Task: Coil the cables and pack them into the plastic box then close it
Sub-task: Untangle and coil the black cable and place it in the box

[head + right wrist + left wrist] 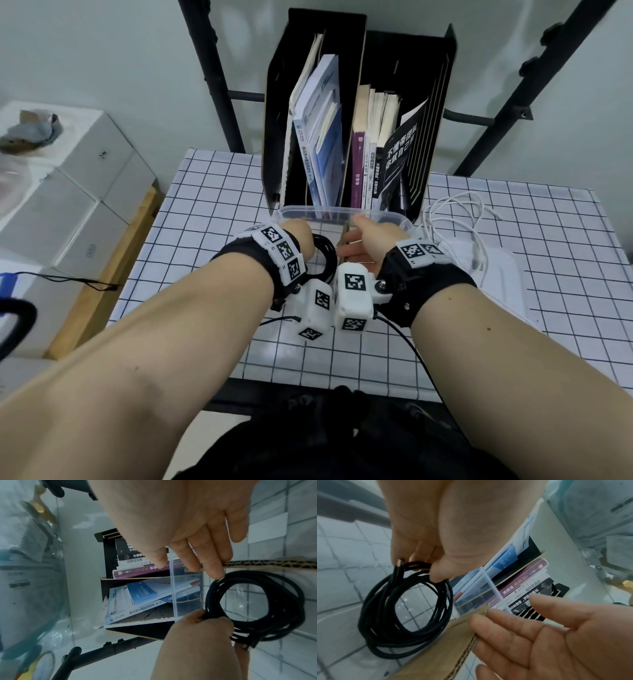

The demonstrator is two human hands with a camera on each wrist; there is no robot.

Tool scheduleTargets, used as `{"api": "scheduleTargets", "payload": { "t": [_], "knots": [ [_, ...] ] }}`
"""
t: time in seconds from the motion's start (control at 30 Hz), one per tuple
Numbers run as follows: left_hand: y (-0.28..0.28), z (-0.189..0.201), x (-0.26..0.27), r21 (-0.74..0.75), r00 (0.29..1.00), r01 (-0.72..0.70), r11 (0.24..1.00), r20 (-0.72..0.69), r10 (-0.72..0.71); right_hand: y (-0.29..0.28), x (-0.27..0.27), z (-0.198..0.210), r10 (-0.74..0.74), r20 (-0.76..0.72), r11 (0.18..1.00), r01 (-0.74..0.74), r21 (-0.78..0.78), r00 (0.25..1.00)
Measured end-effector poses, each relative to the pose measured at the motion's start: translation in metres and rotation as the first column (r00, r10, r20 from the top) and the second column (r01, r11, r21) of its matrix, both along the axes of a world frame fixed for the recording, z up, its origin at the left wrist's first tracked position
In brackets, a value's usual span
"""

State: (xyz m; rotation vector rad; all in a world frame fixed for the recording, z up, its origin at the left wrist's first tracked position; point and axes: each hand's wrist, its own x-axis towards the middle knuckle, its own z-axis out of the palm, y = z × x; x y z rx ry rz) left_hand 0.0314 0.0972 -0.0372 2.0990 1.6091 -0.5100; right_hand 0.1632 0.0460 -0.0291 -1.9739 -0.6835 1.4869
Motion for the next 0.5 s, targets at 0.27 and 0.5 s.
{"api": "scheduleTargets", "payload": {
  "t": [0.27,0.5],
  "knots": [
    [0.003,0.018,0.004,-0.037,0.989,0.105,0.994,-0.104,-0.109,0.001,-0.002,0.002,0.028,0.013,1.0,-0.028,-0.009,1.0],
    [0.006,0.022,0.01,-0.1,0.947,0.174,0.98,-0.257,-0.194,0.002,-0.004,0.0,0.015,0.006,1.0,-0.015,0.005,1.0]
  ]
}}
